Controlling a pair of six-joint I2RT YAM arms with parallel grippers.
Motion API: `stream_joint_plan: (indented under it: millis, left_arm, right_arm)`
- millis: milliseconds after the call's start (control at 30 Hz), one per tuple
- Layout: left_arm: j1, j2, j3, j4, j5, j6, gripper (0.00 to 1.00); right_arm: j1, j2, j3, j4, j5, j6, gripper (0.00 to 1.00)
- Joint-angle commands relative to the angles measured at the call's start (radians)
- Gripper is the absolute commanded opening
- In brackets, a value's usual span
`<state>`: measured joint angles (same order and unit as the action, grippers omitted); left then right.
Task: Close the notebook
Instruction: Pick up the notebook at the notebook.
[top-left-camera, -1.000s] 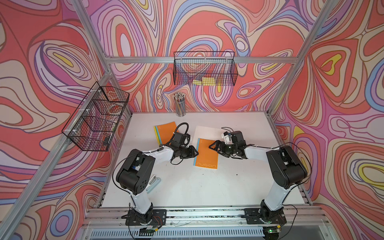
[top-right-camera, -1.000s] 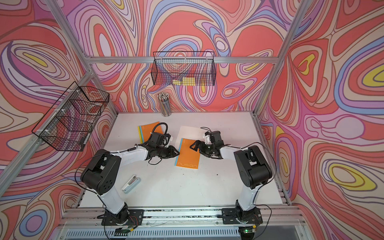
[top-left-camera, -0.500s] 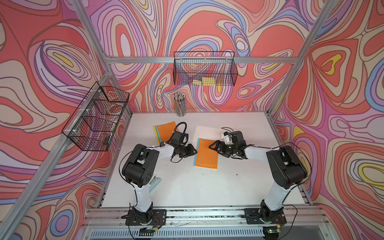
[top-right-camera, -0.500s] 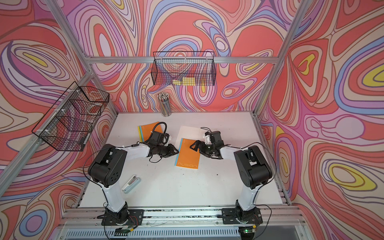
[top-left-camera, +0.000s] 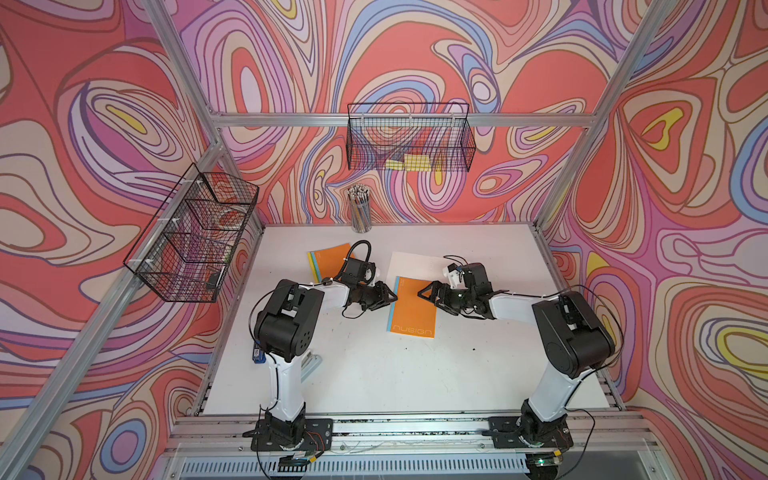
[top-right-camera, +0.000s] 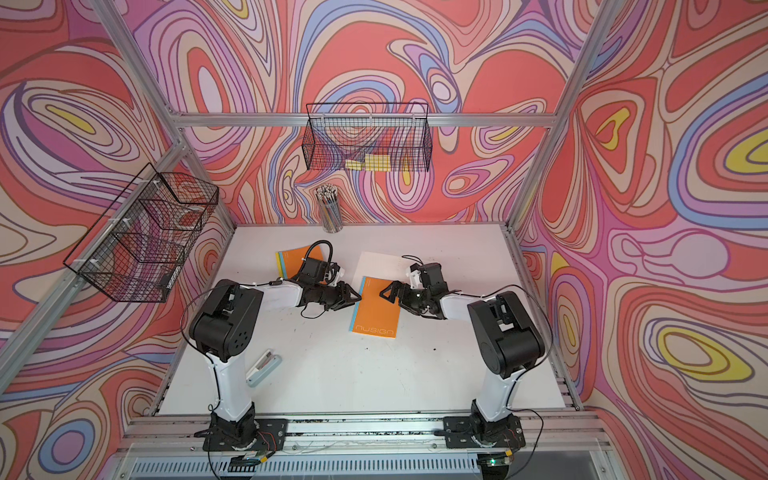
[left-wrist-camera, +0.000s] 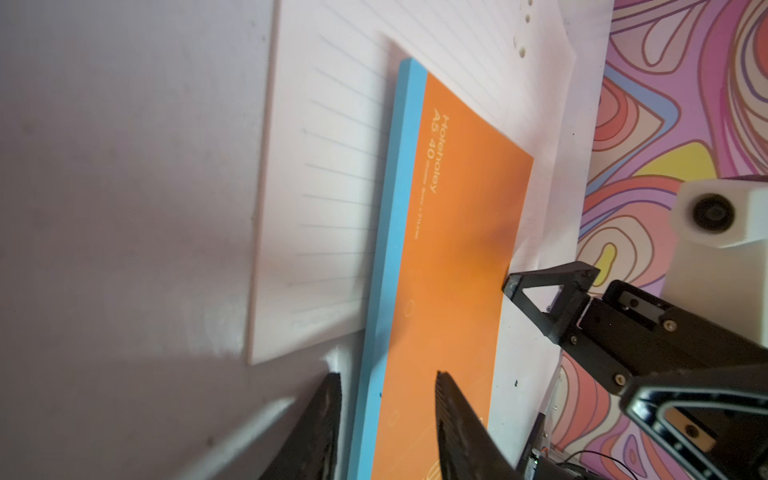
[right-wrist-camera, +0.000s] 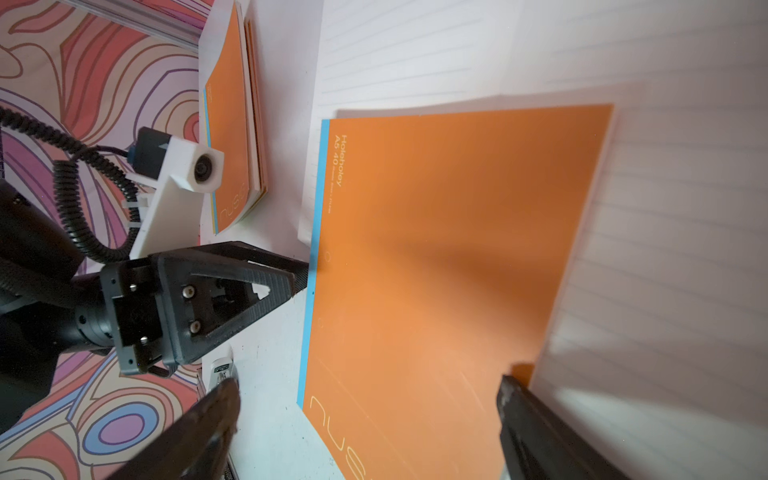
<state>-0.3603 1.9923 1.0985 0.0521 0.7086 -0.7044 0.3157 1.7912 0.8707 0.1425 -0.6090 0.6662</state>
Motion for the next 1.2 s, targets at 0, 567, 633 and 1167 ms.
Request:
stream_joint_plan:
  millis: [0, 567, 633, 1167]
  left_arm:
    - [0.01, 0.045, 0.007, -0.015, 0.084, -0.035, 0.41]
    - [0.015, 0.073, 0.006, 0.02, 0.179, -0.017, 0.15]
    - [0.016, 0.062, 0.006, 0.017, 0.172, -0.007, 0.09]
    - [0.017, -0.017, -0.034, 0.092, 0.111, -0.033, 0.0]
  right_arm:
    - [0.006, 0.006, -0.027, -0.015, 0.007, 0.009, 0.98]
    - [0.006, 0.005, -0.039, -0.003, 0.006, 0.011, 0.98]
    - [0.006, 0.005, -0.039, -0.003, 0.006, 0.011, 0.98]
    - [0.006, -0.053, 0.004, -0.071, 0.001, -0.01, 0.98]
